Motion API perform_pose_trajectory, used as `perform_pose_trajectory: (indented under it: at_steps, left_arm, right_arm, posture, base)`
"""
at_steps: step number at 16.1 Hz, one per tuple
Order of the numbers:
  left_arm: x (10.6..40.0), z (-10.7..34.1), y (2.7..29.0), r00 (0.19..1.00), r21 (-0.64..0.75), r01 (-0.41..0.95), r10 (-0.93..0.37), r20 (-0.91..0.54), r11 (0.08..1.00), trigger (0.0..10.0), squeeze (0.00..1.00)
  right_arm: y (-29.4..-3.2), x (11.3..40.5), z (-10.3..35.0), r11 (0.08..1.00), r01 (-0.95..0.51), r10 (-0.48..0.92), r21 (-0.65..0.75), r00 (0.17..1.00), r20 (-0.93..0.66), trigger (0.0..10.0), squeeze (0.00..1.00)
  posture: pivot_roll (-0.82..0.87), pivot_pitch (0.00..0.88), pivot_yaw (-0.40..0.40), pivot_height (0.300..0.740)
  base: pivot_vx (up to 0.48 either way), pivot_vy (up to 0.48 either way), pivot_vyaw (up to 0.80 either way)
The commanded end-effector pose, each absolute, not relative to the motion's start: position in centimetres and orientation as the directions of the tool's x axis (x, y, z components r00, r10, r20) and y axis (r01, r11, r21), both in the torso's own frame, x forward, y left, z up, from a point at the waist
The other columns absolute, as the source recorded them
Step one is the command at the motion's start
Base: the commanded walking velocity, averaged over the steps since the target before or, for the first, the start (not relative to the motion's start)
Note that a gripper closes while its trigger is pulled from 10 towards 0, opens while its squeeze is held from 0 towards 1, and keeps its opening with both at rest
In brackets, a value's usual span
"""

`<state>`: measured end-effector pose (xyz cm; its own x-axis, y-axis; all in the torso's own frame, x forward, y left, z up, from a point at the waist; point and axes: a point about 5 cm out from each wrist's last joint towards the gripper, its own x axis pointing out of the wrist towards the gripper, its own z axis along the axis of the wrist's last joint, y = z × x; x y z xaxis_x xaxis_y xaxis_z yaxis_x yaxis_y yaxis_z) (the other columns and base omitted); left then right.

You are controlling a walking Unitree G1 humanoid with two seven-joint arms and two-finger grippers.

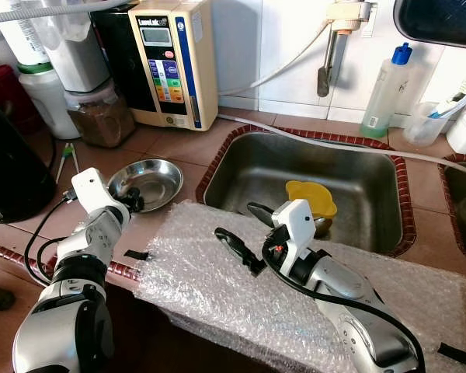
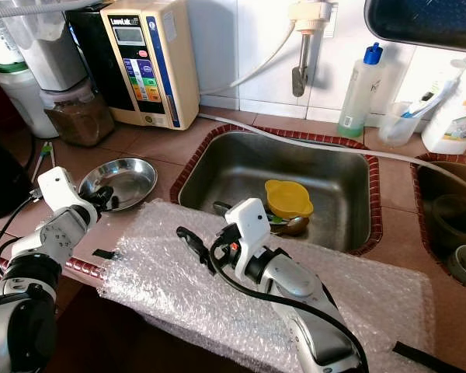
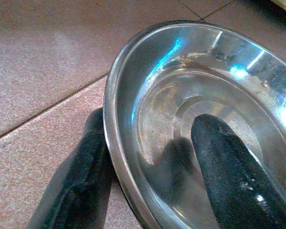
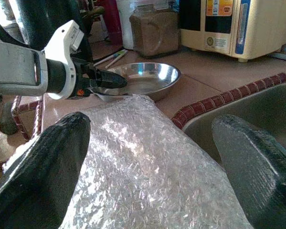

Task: Kitchen organization

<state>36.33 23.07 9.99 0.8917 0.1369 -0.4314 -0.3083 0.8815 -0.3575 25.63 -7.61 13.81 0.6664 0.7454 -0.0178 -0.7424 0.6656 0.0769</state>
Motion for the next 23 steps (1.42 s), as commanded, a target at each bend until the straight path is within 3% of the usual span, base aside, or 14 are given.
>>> perform_pose_trajectory:
  at_steps: [1,7,20,23]
  left_arm:
    - [36.2,9.6,22.9,0.886,-0.376,-0.304,0.114,-0.450,0.875,0.0,0.00]
    - [36.6,10.0,21.2,0.916,-0.420,-0.198,0.015,-0.401,0.885,0.0,0.00]
    - [36.5,10.0,21.4,0.942,-0.447,-0.224,0.076,-0.325,0.866,0.0,0.00]
    - [36.8,11.0,20.9,0.969,-0.488,-0.164,0.048,-0.242,0.857,0.0,0.00]
  right_arm:
    - [-7.5,25.6,14.0,0.651,-0.755,0.758,0.074,0.652,-0.011,10.0,0.00]
    - [-7.8,25.5,14.2,0.649,-0.758,0.760,0.073,0.650,-0.010,10.0,0.00]
    - [-8.2,25.5,14.2,0.646,-0.760,0.763,0.067,0.646,-0.022,10.0,0.00]
    - [-8.3,25.6,14.2,0.654,-0.754,0.757,0.063,0.653,-0.024,10.0,0.00]
  posture:
    - [-0.16,0.000,0.107,0.740]
    - [-0.17,0.000,0.100,0.740]
    - [-0.18,0.000,0.084,0.740]
    - [-0.18,0.000,0.082,0.740]
  base:
    - [0.000,0.000,0.00]
    - [0.000,0.000,0.00]
    - [0.000,0.000,0.00]
    - [0.000,0.000,0.00]
